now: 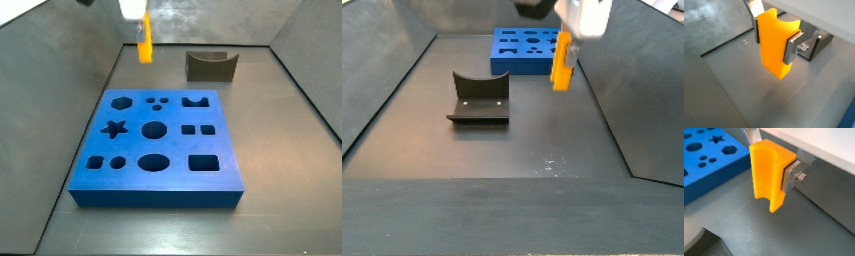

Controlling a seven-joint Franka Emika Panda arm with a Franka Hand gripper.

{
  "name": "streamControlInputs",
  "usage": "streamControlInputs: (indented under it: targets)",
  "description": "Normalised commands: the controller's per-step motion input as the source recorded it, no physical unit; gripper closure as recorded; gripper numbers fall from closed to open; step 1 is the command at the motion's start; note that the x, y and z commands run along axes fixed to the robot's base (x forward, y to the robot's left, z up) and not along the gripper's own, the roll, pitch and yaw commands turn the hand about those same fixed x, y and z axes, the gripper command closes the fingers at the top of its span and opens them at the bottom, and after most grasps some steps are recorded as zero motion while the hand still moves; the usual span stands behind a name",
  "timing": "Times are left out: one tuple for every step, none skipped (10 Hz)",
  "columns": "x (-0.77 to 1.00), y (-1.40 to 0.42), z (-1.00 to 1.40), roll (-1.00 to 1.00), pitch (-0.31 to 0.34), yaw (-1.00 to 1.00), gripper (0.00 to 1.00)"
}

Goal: Pick up the arch object. Move up. Place the arch object on the fixture. Regrasp the arch object. Rotate the arch object. Move to above the board. Insert the arch object.
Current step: Move to above the board.

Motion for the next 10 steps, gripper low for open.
streamControlInputs:
  targets:
    - [0.01, -0.04, 1.00, -0.10, 0.060, -0.01, 1.00]
    - [0.01, -0.03, 1.00, -0.09, 0.068, -0.01, 1.00]
    - [0.01, -0.03, 1.00, -0.09, 0.077, -0.01, 1.00]
    - [0.01, -0.03, 1.00, -0.08, 0.091, -0.01, 1.00]
    - [0.02, -0.03, 1.00, -0.08, 0.094, -0.01, 1.00]
    - [0.02, -0.03, 1.00, -0.08, 0.098, -0.01, 1.00]
    - [0.02, -0.02, 1.00, -0.07, 0.096, -0.01, 1.00]
    - [0.02, -0.02, 1.00, -0.07, 0.097, -0.01, 1.00]
    - [0.02, -0.02, 1.00, -0.07, 0.097, -0.01, 1.00]
    - [0.02, -0.02, 0.95, -0.07, 0.098, -0.01, 1.00]
